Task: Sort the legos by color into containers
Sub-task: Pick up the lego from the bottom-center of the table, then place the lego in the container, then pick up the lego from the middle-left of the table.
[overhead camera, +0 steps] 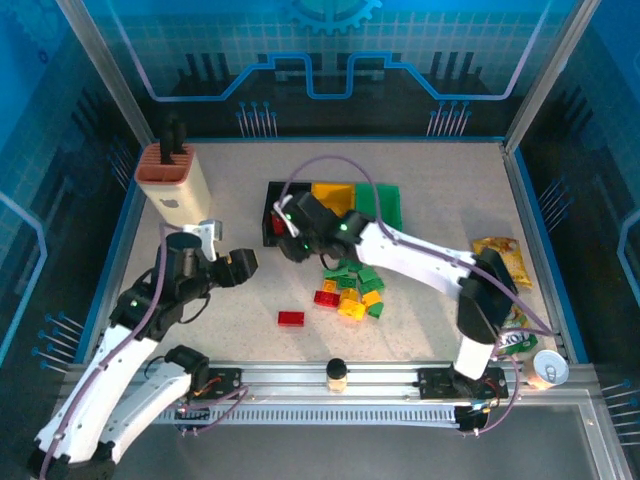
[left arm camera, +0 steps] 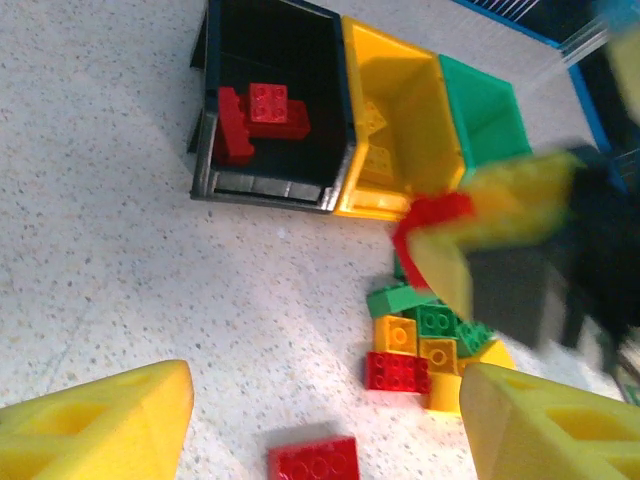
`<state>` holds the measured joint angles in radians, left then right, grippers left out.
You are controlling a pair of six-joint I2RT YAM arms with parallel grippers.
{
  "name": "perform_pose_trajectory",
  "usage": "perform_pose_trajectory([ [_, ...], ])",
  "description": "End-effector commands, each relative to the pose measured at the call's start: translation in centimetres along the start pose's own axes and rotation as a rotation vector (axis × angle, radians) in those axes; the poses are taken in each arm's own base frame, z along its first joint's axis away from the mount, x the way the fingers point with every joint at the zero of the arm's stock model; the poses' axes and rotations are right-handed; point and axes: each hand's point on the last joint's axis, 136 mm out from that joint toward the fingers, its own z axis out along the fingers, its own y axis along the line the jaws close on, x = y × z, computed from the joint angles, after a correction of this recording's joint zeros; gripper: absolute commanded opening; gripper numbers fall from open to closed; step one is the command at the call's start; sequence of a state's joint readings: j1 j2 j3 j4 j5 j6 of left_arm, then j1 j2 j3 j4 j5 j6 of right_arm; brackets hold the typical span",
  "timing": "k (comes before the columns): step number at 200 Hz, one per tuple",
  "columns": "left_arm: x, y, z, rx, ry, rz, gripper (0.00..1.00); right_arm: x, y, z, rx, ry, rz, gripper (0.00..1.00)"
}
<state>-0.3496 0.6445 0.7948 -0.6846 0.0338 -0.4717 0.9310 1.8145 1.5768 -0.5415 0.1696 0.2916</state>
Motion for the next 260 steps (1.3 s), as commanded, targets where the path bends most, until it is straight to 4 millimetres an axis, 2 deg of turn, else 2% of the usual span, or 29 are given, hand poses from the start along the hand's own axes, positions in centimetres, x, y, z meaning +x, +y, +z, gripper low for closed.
perform_pose_trajectory([
  [1, 2.7, 0.4, -0.8, 0.006, 0.089, -0.046, 0.72, -1.0, -0.8, 3.2, -0.032, 0.065, -0.042, 0.25],
  [34, 3.7, 0.3, -1.8, 0.027, 0.099, -0.063, 0.72, -3.2, -3.3, 7.7, 0.005, 0.103, -0.014, 0.25],
  [52, 3.6, 0.2, -2.1, 0.037, 0.088, -0.067, 0.72, -3.5, -4.4, 9.8, 0.030, 0.127, -0.015, 0.26],
  [64, 3.6, 0.1, -2.2, 0.041, 0.090, -0.067, 0.72, -4.0, -5.0, 10.2, 0.041, 0.129, -0.012, 0.26],
  [67, 3.6, 0.1, -2.2, 0.042, 0.091, -0.066, 0.72, -3.4, -5.2, 11.1, 0.042, 0.150, -0.011, 0.27],
  [74, 3.7, 0.0, -2.2, 0.042, 0.094, -0.063, 0.72, -3.1, -5.7, 11.7, 0.050, 0.168, -0.005, 0.27],
  [100, 3.6, -0.1, -2.2, 0.046, 0.096, -0.059, 0.71, -2.9, -6.8, 12.1, 0.075, 0.173, 0.010, 0.30],
  [119, 3.6, -0.1, -2.0, 0.046, 0.099, -0.064, 0.71, -3.2, -7.0, 11.9, 0.081, 0.167, 0.008, 0.42],
  [133, 3.6, -0.2, -1.7, 0.043, 0.112, -0.058, 0.70, -3.8, -6.8, 10.9, 0.077, 0.136, 0.003, 0.65],
  [138, 3.7, -0.2, -1.6, 0.036, 0.123, -0.051, 0.70, -4.0, -6.8, 10.7, 0.080, 0.123, 0.003, 0.68],
  [141, 3.8, -0.2, -1.5, 0.033, 0.132, -0.045, 0.70, -4.9, -6.7, 9.7, 0.076, 0.094, 0.003, 0.70],
  [153, 4.0, -0.3, -1.2, 0.014, 0.162, -0.020, 0.70, -6.1, -6.2, 8.0, 0.058, 0.039, 0.004, 0.76],
  [183, 4.2, -1.0, -0.6, -0.009, 0.202, 0.037, 0.70, -8.5, -5.0, 3.2, 0.034, -0.064, -0.002, 0.75],
  [205, 5.1, -1.7, 0.5, -0.034, 0.255, 0.094, 0.72, -9.2, -4.1, -0.4, 0.004, -0.145, -0.005, 0.75],
  [229, 7.0, -2.3, 2.6, -0.075, 0.347, 0.155, 0.75, -8.8, -4.2, -3.5, 0.001, -0.194, 0.000, 0.76],
  [260, 9.3, -2.3, 5.3, -0.149, 0.446, 0.175, 0.76, -7.1, -5.0, -5.9, 0.023, -0.211, 0.007, 0.77],
])
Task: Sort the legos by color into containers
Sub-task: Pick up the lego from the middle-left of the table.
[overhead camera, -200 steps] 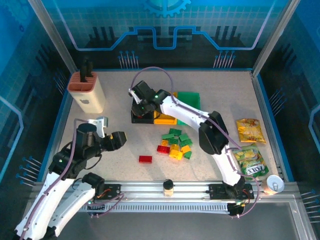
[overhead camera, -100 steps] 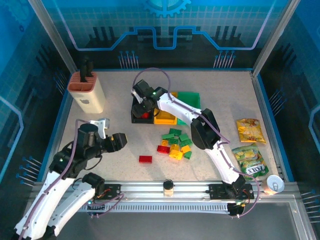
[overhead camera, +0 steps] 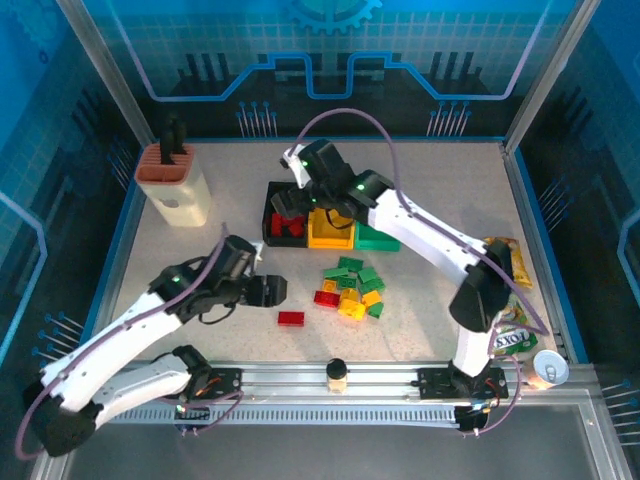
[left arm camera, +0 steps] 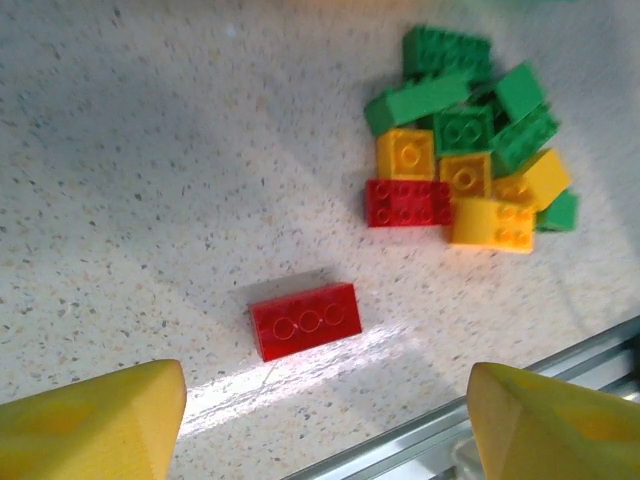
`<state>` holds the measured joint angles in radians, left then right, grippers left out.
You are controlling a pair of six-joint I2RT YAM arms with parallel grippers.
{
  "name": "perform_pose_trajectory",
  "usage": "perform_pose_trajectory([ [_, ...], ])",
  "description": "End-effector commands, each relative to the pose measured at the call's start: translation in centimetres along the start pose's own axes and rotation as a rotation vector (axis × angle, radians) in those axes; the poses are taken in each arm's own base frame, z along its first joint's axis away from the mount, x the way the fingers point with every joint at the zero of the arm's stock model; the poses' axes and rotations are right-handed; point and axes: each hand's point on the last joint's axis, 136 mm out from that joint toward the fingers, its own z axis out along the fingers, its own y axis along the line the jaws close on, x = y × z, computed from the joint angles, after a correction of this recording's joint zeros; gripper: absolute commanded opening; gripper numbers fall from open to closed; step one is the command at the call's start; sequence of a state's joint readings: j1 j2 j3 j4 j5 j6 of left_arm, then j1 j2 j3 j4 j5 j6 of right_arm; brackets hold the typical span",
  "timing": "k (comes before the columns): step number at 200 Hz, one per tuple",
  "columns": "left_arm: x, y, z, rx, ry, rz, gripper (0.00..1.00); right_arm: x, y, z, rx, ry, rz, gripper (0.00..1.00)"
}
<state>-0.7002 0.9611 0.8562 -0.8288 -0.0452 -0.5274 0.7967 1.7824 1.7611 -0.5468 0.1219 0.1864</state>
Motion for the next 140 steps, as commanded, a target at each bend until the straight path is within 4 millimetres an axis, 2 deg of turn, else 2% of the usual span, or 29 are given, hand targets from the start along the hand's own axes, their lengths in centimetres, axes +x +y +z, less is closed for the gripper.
perform_pose_trajectory([
  [1, -0.3, -0.2, 1.3, -0.055, 0.021, -0.007, 0.76, 1.5, -0.3, -0.6, 0.010, 0.003, 0.009, 0.77],
  [35, 1.1, 0.0, 5.1, -0.151, 0.120, -0.015, 0.76, 4.2, -1.9, -2.3, 0.037, -0.005, 0.060, 0.79],
  [61, 2.0, -0.5, 7.7, -0.180, 0.172, -0.031, 0.77, 7.0, -3.0, -2.8, 0.046, 0.007, 0.110, 0.81],
  [120, 4.1, -0.5, 11.8, -0.300, 0.294, -0.050, 0.79, 12.5, -4.3, -3.3, 0.070, 0.034, 0.198, 0.82],
  [140, 4.8, -0.3, 12.9, -0.324, 0.326, -0.046, 0.79, 13.7, -4.7, -3.5, 0.080, 0.037, 0.218, 0.82],
])
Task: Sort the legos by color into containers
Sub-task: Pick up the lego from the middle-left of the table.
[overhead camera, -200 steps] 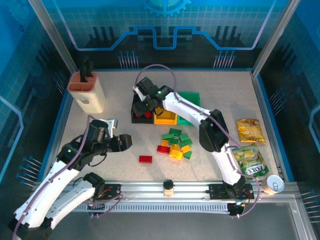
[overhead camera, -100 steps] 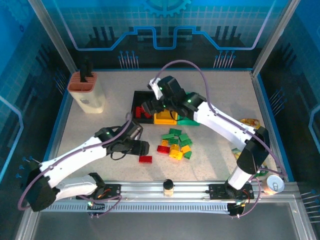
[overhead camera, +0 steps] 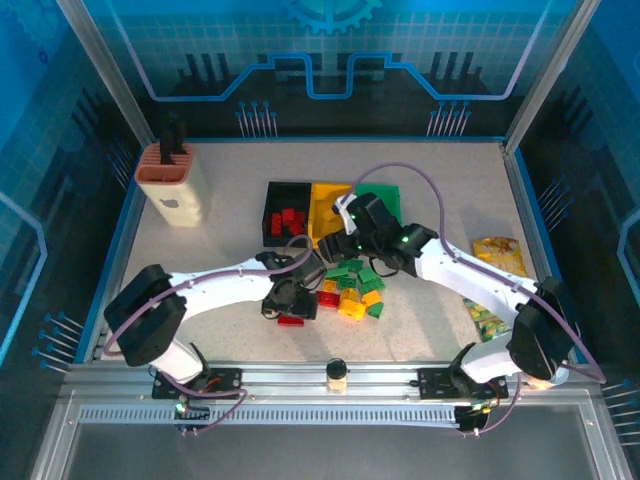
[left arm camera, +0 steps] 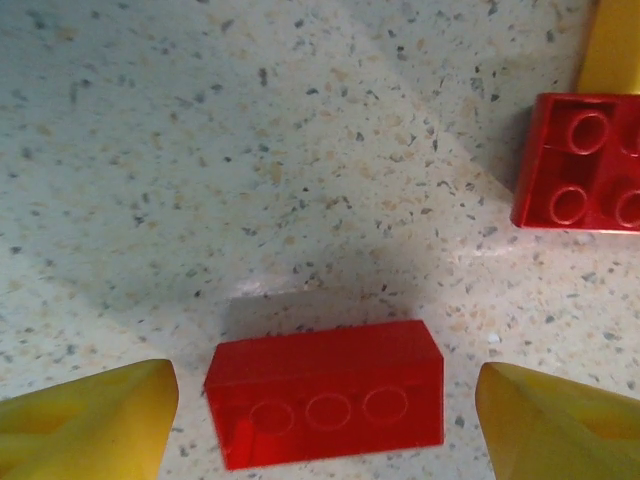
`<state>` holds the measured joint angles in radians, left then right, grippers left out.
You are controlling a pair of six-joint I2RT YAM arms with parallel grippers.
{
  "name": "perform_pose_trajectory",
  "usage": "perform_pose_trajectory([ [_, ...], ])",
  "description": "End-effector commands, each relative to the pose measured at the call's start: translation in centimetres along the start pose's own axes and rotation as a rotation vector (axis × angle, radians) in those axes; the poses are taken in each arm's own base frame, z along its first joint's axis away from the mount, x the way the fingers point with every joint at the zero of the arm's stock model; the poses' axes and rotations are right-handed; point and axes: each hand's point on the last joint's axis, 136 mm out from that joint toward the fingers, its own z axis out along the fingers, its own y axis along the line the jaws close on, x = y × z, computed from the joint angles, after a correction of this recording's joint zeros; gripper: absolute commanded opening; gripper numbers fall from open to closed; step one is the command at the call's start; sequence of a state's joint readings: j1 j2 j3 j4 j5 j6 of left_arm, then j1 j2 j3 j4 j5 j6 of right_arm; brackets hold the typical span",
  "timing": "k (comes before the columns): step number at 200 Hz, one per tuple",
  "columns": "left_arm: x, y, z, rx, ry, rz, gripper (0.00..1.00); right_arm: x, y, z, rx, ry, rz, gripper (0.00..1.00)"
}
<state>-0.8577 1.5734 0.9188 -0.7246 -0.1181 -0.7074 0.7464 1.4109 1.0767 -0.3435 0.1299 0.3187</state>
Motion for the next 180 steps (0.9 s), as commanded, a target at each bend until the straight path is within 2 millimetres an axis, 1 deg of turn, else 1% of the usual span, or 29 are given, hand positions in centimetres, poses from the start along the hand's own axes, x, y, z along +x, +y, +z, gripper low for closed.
perform_pose_trajectory([
  [1, -0.3, -0.8, 0.6, -0.018, 0.006, -0.022, 0.79, -0.3, -0.8, -0.6, 0.007, -0.061, 0.059, 0.82],
  [24, 0.2, -0.3, 1.2, -0.071, 0.035, -0.020, 0.79, 0.8, -1.5, -0.8, 0.017, -0.056, 0.077, 0.82],
  [48, 0.4, -0.4, 1.4, -0.076, 0.035, -0.018, 0.78, 1.9, -2.1, -0.9, 0.024, -0.053, 0.099, 0.82],
  [58, 0.5, -0.4, 1.6, -0.078, 0.037, -0.019, 0.77, 2.3, -2.3, -0.9, 0.027, -0.053, 0.109, 0.82],
  [66, 0.6, -0.4, 1.7, -0.078, 0.039, -0.020, 0.72, 2.5, -2.3, -0.9, 0.027, -0.054, 0.117, 0.81],
  [74, 0.7, -0.4, 1.8, -0.077, 0.041, -0.022, 0.66, 2.3, -2.4, -1.1, 0.026, -0.065, 0.123, 0.81],
  [78, 0.7, -0.3, 1.9, -0.079, 0.043, -0.022, 0.64, 3.4, -2.6, -0.8, 0.033, -0.043, 0.125, 0.81],
  [98, 0.7, -0.3, 1.8, -0.082, 0.044, -0.011, 0.57, 4.0, -2.8, -1.0, 0.036, -0.039, 0.136, 0.81],
  [110, 0.4, -0.3, 1.3, -0.083, 0.025, -0.005, 0.52, 4.2, -3.0, -1.2, 0.039, -0.040, 0.140, 0.81],
  [119, -0.1, -0.3, 0.7, -0.080, 0.001, -0.002, 0.49, 4.4, -3.1, -1.4, 0.043, -0.040, 0.142, 0.81],
  [148, -2.4, -0.7, -1.7, -0.037, -0.072, 0.000, 0.48, 4.9, -3.4, -2.3, 0.053, -0.048, 0.152, 0.80],
  [165, -4.6, -0.5, -3.3, 0.002, -0.116, -0.023, 0.47, 5.5, -3.7, -2.7, 0.060, -0.045, 0.161, 0.81],
  [180, -7.2, 0.1, -5.1, 0.052, -0.170, -0.062, 0.47, 6.2, -3.9, -3.1, 0.063, -0.044, 0.169, 0.81],
])
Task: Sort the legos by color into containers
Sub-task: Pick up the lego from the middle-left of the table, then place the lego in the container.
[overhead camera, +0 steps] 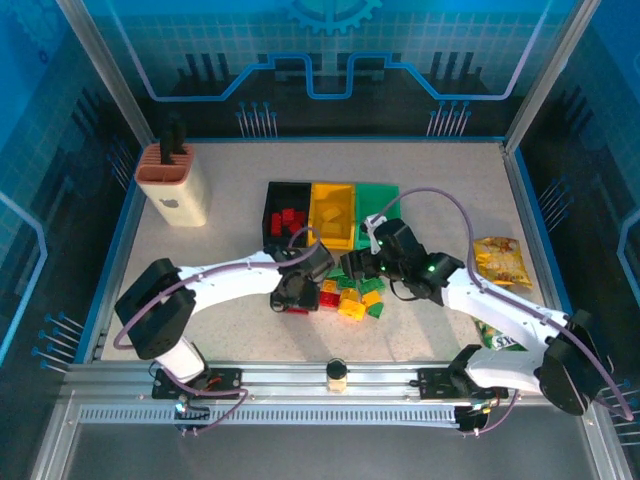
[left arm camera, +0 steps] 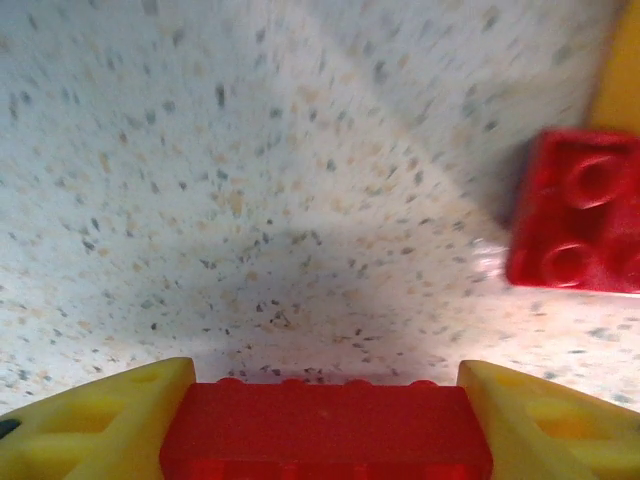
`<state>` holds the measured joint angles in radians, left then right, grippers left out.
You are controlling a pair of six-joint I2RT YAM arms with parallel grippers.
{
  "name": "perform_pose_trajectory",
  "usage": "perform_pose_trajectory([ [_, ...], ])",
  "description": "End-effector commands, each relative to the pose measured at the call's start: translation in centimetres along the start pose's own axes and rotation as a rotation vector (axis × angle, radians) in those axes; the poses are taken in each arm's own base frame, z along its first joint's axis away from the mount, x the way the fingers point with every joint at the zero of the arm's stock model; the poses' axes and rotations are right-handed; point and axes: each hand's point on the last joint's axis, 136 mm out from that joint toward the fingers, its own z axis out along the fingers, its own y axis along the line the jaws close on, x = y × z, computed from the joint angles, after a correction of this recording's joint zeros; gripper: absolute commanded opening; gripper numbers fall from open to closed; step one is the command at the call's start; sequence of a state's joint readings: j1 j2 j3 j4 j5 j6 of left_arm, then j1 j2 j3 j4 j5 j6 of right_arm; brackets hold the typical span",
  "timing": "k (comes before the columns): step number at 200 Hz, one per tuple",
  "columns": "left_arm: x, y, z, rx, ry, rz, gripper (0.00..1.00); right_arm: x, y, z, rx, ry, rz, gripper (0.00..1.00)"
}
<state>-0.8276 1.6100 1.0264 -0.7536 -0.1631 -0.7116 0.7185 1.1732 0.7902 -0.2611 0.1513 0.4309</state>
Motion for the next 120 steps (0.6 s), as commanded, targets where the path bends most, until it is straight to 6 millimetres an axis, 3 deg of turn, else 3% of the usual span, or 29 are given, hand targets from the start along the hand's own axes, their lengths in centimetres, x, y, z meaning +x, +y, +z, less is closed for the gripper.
perform_pose_trajectory([
  [1, -4.4, 0.7, -3.5, 0.063, -0.110, -0.031, 0.47, 1.0, -1.3, -0.7, 0.033, -0.001, 0.038, 0.81],
  [67, -16.8, 5.0, -9.1, 0.162, -0.339, -0.240, 0.46, 5.4, -3.1, -2.4, 0.053, 0.021, 0.098, 0.81],
  [120, -24.8, 6.5, -8.9, 0.140, -0.388, -0.286, 0.46, 6.7, -3.9, -4.1, 0.058, -0.004, 0.120, 0.80],
])
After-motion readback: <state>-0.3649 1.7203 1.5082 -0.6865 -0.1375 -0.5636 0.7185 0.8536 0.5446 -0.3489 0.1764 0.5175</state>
